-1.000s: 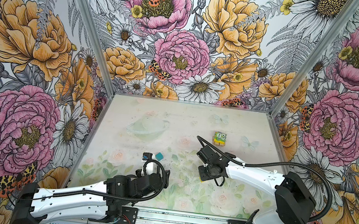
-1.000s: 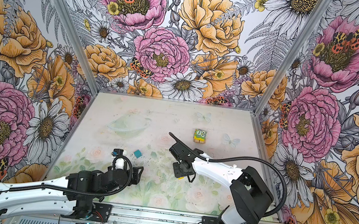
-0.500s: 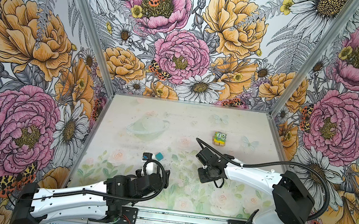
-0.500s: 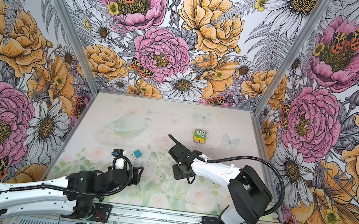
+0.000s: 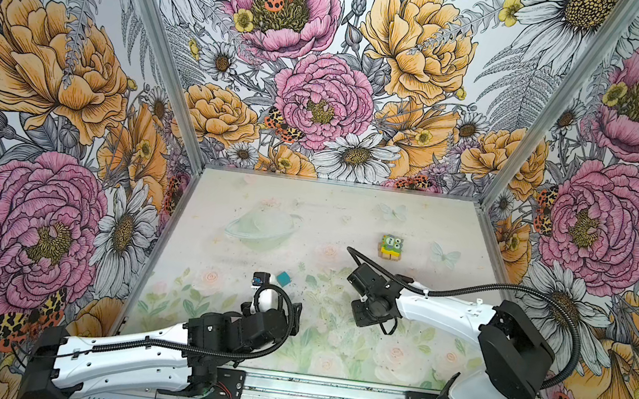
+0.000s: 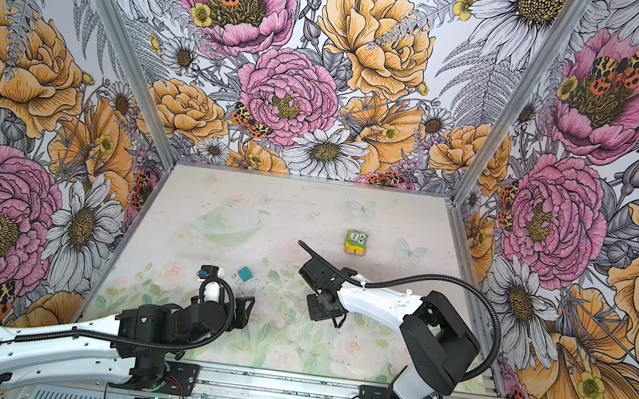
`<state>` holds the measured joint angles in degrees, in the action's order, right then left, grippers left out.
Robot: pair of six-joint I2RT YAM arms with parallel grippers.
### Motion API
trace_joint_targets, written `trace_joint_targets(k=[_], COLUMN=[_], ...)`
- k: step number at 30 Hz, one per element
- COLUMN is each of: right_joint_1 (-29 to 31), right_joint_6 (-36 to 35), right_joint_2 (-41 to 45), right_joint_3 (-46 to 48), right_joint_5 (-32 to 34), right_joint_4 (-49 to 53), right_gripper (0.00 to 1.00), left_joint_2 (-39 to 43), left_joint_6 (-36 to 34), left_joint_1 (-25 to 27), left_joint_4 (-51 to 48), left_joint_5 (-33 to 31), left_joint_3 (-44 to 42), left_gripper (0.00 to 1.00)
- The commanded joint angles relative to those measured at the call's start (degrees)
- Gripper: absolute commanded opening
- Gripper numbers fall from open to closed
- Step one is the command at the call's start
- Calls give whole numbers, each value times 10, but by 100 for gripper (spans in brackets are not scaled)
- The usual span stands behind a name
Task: Build the wood block tower
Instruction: 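Lift the yellow cube with the right gripper and adjust its grip, then carry the yellow cube with the right gripper over the stack top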
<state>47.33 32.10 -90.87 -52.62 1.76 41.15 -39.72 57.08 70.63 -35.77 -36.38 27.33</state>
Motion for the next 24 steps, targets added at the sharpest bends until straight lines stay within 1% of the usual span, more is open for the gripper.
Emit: trace_joint_targets(k=[1,10,13,17,22,24], right_joint_1=[4,-1,-6,-24,-82,-106], right_joint_6=[9,8,3,-3,-16,-24], right_joint_2=[6,18,17,11,5,-5], right_joint_3=[2,-25,-42,-78,-128,-157], right_joint_5=[10,29,32,41,47,48], right_joint_4=[-7,18,29,51,75,87], right_gripper=[34,30,29,29,29,29], left_joint_2=[9,7,9,8,-8,-24], left_joint_6=[8,-10,-20,-51,-118,-151], left_joint_1=[-3,-12,-23,-56,-113,-142], left_joint_4=[1,1,1,2,16,33], left_joint_5=[5,2,9,34,74,99], left_joint_3=[-7,4,8,22,55,72], left_gripper=[99,99,99,99,99,99])
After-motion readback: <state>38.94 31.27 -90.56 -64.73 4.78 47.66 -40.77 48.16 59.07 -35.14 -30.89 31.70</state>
